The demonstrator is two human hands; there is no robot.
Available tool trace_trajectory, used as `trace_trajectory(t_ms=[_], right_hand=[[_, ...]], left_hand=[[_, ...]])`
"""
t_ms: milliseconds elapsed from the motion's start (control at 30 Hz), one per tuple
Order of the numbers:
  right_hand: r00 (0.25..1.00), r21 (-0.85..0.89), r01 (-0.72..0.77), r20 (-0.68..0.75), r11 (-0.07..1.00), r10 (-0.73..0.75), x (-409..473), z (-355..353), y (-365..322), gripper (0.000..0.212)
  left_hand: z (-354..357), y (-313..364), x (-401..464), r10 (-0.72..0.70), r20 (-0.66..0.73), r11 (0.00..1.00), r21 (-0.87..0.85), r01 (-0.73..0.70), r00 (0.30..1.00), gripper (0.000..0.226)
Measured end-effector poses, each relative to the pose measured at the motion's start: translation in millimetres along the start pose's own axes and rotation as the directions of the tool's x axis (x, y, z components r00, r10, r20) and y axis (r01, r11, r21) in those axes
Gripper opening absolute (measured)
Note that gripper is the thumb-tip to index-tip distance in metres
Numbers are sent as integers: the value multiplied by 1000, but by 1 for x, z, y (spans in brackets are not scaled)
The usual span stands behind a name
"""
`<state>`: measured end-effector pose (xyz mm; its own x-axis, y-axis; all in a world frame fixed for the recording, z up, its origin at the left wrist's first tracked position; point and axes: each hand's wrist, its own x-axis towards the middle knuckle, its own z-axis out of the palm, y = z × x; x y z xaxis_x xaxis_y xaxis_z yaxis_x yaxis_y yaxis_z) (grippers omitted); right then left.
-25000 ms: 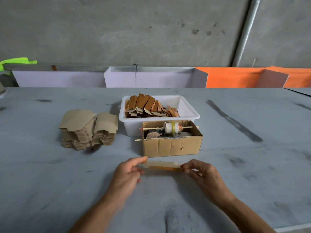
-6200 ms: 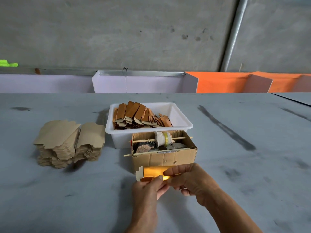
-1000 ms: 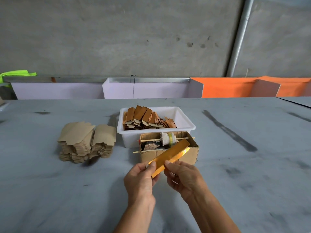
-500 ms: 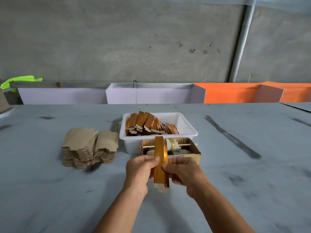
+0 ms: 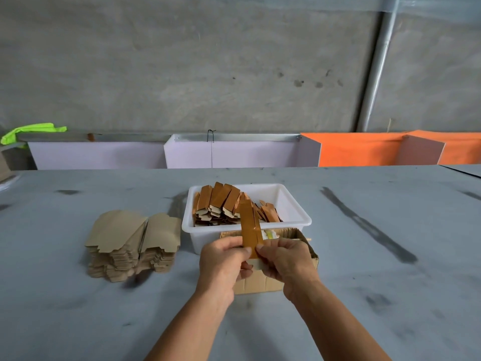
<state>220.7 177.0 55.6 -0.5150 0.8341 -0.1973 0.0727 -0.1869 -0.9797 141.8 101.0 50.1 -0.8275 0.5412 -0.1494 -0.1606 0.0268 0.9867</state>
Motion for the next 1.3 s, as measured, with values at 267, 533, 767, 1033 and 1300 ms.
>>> trace_trajectory(t_ms=[267,533,767,1033,1300], right_hand=[[997,-92,81,14,992,-80,29,15,-21,22],[996,-66,51,-65,996,-55,50,16,-25,16],[991,-120,73,-105,990,-86,70,18,-35,22],[986,-108,34,-158,994,-50,97,21,-41,18],[977,-121,-13,-214,993,-14,147,29,-49,5]], left_hand=[[10,16,38,151,-81,987,70,-146,985,16],[12,19,64,131,-32,991,44,-129,991,19],[19,27,80,125,-12,986,115,-122,992,27],[26,26,101,129,-14,976,180,-124,992,32],[19,30,130,435,-28,775,521,-358,900,24]])
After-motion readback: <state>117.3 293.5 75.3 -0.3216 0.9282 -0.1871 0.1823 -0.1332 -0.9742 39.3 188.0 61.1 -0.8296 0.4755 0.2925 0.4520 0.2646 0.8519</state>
